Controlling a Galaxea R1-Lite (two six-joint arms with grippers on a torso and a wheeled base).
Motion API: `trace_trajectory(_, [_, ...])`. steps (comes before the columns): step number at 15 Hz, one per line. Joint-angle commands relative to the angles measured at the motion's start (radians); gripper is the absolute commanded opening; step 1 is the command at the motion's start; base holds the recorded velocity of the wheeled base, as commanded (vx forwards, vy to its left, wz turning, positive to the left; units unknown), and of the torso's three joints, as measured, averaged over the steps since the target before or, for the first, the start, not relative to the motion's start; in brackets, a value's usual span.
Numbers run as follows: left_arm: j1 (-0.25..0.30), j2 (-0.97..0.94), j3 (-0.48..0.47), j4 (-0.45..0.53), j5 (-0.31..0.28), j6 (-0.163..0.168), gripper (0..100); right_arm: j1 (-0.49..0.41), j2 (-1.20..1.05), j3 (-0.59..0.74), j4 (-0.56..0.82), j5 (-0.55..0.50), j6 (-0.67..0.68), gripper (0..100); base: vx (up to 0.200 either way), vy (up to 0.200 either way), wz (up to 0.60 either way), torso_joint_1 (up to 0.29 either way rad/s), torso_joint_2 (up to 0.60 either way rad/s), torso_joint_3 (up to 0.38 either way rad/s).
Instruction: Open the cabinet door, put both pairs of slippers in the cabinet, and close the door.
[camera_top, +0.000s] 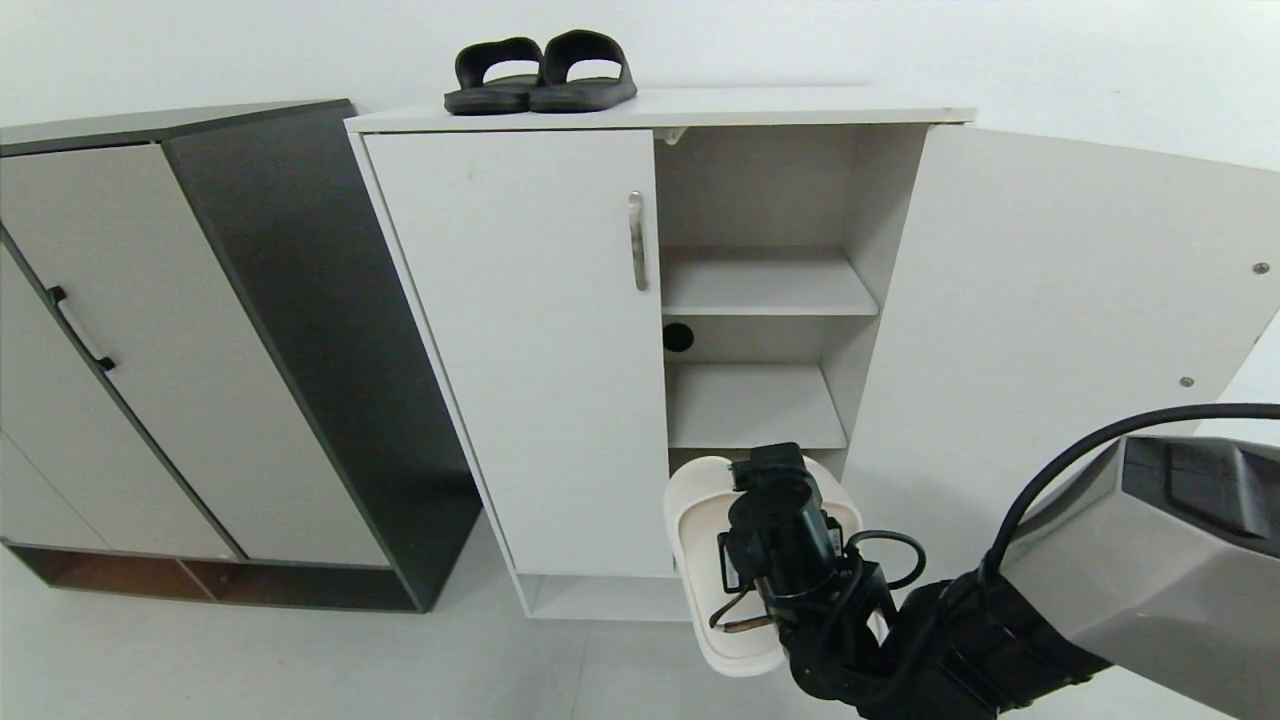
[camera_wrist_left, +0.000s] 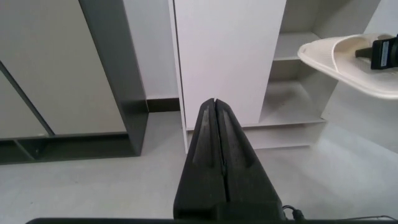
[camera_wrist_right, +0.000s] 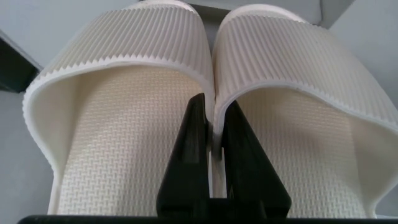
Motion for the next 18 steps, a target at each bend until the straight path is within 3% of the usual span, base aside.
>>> trace_trajectory(1, [0.0, 0.002, 0.0, 0.001, 0.0, 0.0, 0, -0.011, 0.013, -0.006, 0.0, 0.002, 0.001, 0, 0.0, 0.0, 0.0, 0.0, 0.0, 0.0])
trace_trajectory(11, [0.0, 0.002, 0.0, 0.001, 0.0, -0.002, 0, -0.052, 0.059, -0.043, -0.004, 0.005, 0.029, 0, 0.0, 0.0, 0.0, 0.002, 0.0, -0.181])
trace_trajectory(17, [0.0, 0.002, 0.0, 0.001, 0.002, -0.004, 0, -0.057, 0.024, -0.049, -0.082, -0.017, 0.001, 0, 0.0, 0.0, 0.0, 0.004, 0.0, -0.166])
trace_trajectory(18, [0.0, 0.002, 0.0, 0.001, 0.002, -0.004, 0, -0.058, 0.024, -0.032, -0.151, -0.027, -0.043, 0, 0.0, 0.0, 0.0, 0.0, 0.0, 0.0])
